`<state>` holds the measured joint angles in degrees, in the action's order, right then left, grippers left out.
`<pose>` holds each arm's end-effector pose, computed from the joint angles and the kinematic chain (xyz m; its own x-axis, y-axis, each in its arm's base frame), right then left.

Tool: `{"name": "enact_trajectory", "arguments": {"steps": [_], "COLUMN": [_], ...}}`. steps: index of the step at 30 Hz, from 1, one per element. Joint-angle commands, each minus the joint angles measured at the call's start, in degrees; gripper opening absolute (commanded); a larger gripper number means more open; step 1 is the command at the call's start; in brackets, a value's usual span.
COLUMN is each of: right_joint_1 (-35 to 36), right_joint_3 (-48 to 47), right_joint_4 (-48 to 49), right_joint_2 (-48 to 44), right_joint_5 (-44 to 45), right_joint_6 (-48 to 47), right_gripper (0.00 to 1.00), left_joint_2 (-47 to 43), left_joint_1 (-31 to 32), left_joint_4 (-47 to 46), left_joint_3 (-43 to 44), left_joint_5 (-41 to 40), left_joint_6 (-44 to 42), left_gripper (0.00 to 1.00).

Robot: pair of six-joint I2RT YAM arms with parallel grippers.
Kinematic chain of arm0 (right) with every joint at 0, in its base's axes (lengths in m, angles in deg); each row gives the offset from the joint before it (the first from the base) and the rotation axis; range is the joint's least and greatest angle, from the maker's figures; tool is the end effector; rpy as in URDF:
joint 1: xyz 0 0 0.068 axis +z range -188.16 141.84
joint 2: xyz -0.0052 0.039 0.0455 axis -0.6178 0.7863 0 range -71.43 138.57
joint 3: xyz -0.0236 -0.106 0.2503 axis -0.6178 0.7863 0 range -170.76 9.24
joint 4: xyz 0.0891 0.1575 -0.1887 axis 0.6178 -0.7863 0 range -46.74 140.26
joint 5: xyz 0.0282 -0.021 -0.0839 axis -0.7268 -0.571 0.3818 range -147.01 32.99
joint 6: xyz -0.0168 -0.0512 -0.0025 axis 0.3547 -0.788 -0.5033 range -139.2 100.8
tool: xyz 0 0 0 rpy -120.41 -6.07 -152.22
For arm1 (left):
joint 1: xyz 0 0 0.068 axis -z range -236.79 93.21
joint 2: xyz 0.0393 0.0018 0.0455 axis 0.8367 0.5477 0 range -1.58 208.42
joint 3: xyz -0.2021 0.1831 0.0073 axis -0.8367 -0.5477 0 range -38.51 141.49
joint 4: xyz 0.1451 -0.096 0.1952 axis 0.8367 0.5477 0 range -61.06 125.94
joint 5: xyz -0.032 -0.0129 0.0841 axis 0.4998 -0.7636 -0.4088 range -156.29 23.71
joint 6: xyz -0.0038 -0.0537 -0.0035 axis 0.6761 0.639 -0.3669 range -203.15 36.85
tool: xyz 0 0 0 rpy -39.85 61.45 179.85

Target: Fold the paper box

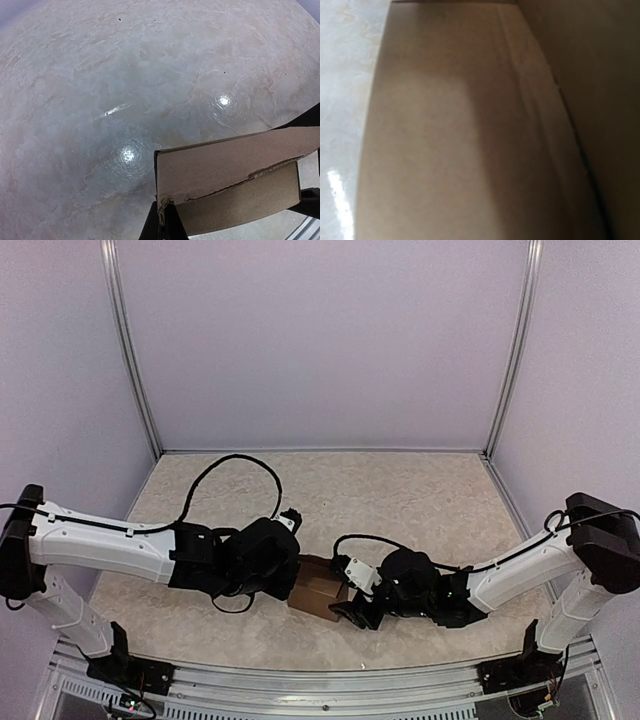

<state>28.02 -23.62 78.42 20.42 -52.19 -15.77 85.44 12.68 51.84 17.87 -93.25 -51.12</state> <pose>0.1240 0.2735 0.1422 -0.2594 -0.4400 -0.8597 -0.8685 0.4956 0.0084 0.1241 -0.2851 0.2189 -0.6318 0.3389 -0.6971 0.4780 0.8784 -0.0061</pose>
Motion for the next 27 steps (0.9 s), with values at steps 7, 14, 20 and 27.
{"name": "enact_trajectory", "arguments": {"steps": [7, 14, 20, 27], "right_joint_1": [-1.0, -1.8, -3.8, -4.9], "right_joint_3": [0.2, 0.2, 1.0, 1.8], "right_joint_4": [0.1, -3.4, -9.9, -18.9], "right_joint_2": [-0.1, -5.0, -13.5, -23.9], "right_joint_5": [1.7, 1.7, 0.6, 0.1], "right_joint_6": [2.9, 4.0, 4.8, 3.5], "right_gripper": [0.40, 0.62, 0.79, 0.99], "left_joint_2": [3.8, 3.6, 4.7, 6.5], "left_joint_1": [1.3, 1.4, 1.4, 1.3], "left_joint_4": [6.3, 7.6, 8.5, 11.5], "left_joint_3": [-3.1, -1.6, 0.0, 3.6], "left_joint_5": [7.0, 6.2, 6.3, 4.4], "left_joint_6": [1.7, 2.4, 4.0, 5.1], "left_gripper": [0.00, 0.00, 0.00, 0.00]}}
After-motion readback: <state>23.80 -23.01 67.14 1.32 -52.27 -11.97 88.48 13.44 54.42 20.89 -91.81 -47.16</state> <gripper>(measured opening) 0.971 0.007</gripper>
